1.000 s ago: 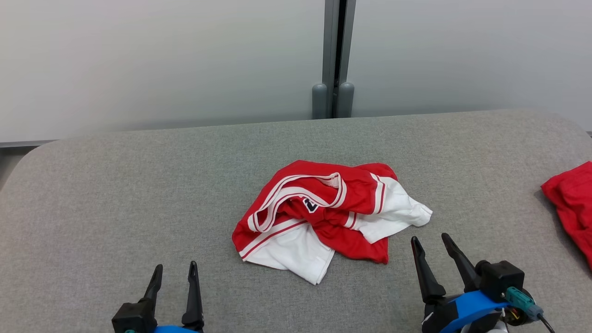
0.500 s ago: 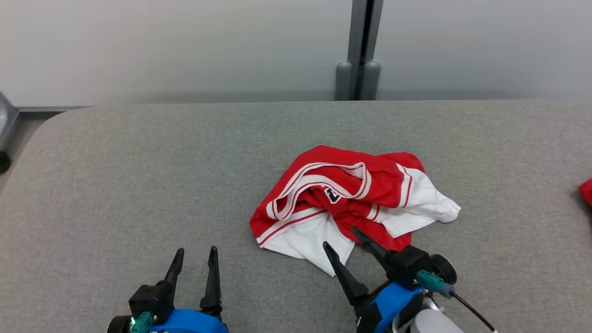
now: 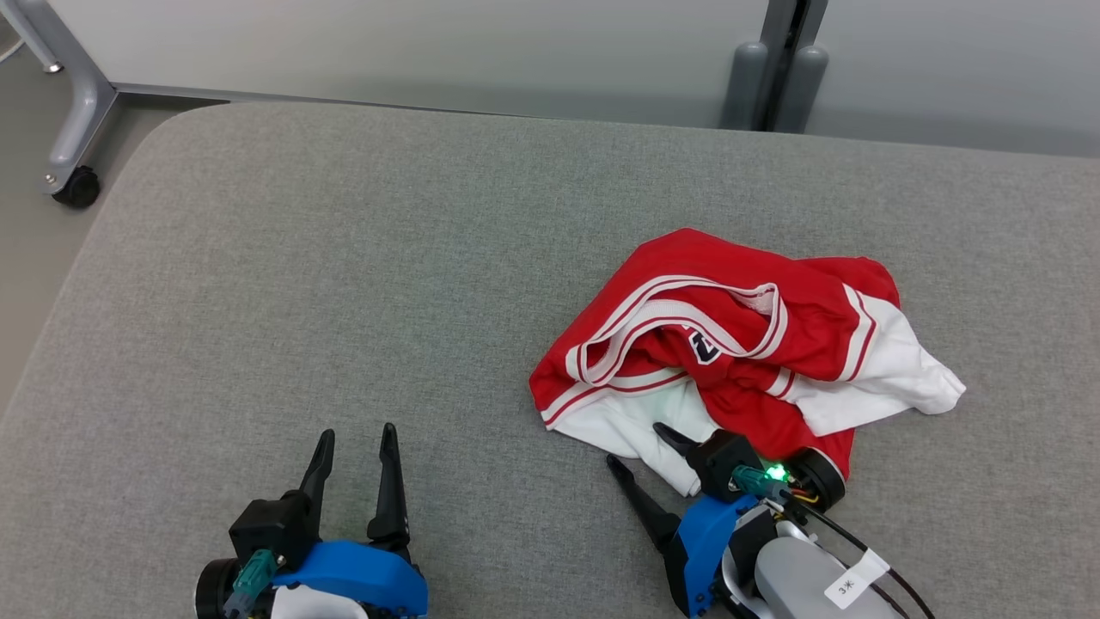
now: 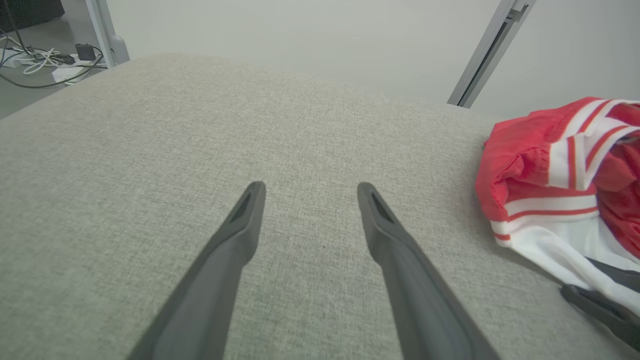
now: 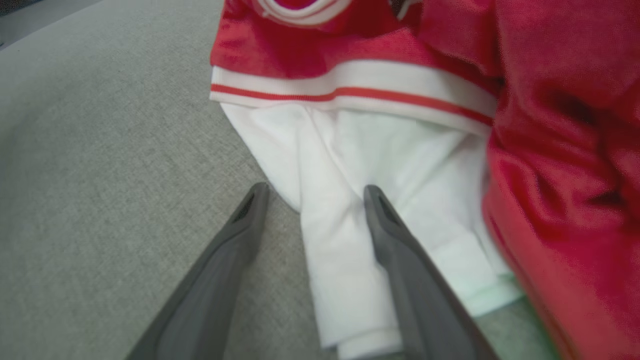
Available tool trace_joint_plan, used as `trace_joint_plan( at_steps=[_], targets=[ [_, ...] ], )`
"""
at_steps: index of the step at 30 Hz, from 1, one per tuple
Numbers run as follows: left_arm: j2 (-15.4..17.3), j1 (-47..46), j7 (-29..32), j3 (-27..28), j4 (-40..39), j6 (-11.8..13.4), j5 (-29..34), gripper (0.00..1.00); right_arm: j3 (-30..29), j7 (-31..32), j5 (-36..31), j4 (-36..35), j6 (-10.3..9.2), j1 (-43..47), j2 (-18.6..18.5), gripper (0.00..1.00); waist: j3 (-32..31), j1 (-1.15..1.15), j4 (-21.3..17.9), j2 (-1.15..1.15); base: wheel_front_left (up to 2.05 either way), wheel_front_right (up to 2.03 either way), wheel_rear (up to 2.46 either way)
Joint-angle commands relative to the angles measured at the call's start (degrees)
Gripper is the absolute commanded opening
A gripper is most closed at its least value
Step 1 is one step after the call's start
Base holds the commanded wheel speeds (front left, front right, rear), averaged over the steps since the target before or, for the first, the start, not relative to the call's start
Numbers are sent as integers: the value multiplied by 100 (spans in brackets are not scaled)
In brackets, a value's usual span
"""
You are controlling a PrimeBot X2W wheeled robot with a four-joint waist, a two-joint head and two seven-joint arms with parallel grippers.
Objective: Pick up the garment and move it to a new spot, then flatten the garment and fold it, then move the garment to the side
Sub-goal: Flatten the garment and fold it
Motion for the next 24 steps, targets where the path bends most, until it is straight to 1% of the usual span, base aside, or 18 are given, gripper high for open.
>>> trace_joint_plan(
  at_steps=[1, 2, 3, 6, 9, 12, 16, 17, 19, 21, 24],
  targets=[
    [-5, -102, -25, 19, -35, 18, -26, 100, 108, 146, -62, 257, -3, -9, -28, 100, 70, -1, 60, 0, 0, 0, 0],
    [-4, -102, -25, 17, -37, 19, -20, 100, 193, 200, -8, 338, -2, 18, -31, 71, 81, -1, 66, 0, 0, 0, 0],
    [-5, -107, -25, 21, -39, 16, -24, 100, 305, 264, 26, 402, 0, 14, -29, 0, 91, -1, 70, 0, 0, 0, 0],
    [-4, -159, -25, 26, -30, -6, -29, 100, 488, 296, 252, 448, 6, -42, -22, 0, 108, -1, 77, 0, 0, 0, 0],
    [-4, -192, -25, -17, -20, -25, -65, 100, 474, 71, 493, 181, 3, -373, -10, 0, 105, -1, 109, 0, 0, 0, 0],
    [-3, -210, -25, -142, -6, -34, -121, 100, 553, -82, 782, -315, -2, -832, -3, 0, 78, -1, 221, 0, 0, 0, 0],
    [2, -213, -25, -318, 24, -35, -251, 100, 593, -105, 1507, -1416, -2, -1668, -6, 0, 35, -1, 502, 0, 0, 0, 0],
    [-7, -208, -25, -435, 58, -43, -300, 100, 533, -106, 1785, -1894, -2, -2177, -36, 0, 34, -1, 697, 0, 0, 0, 0],
    [0, -211, -26, -554, 79, -54, -371, 100, 391, -105, 1850, -2271, -1, -2809, -118, 0, 1, -1, 924, 0, 0, 0, 0],
    [2, -164, -25, -631, 105, -29, -415, 100, 76, -106, 1971, -2501, -2, -3346, -158, 0, -57, -1, 1121, 0, 0, 0, 0],
    [-4, -70, -25, -689, 177, -23, -423, 100, -415, -106, 1952, -2730, -2, -3984, -250, 0, -161, -1, 1334, 0, 0, 0, 0]
  ],
)
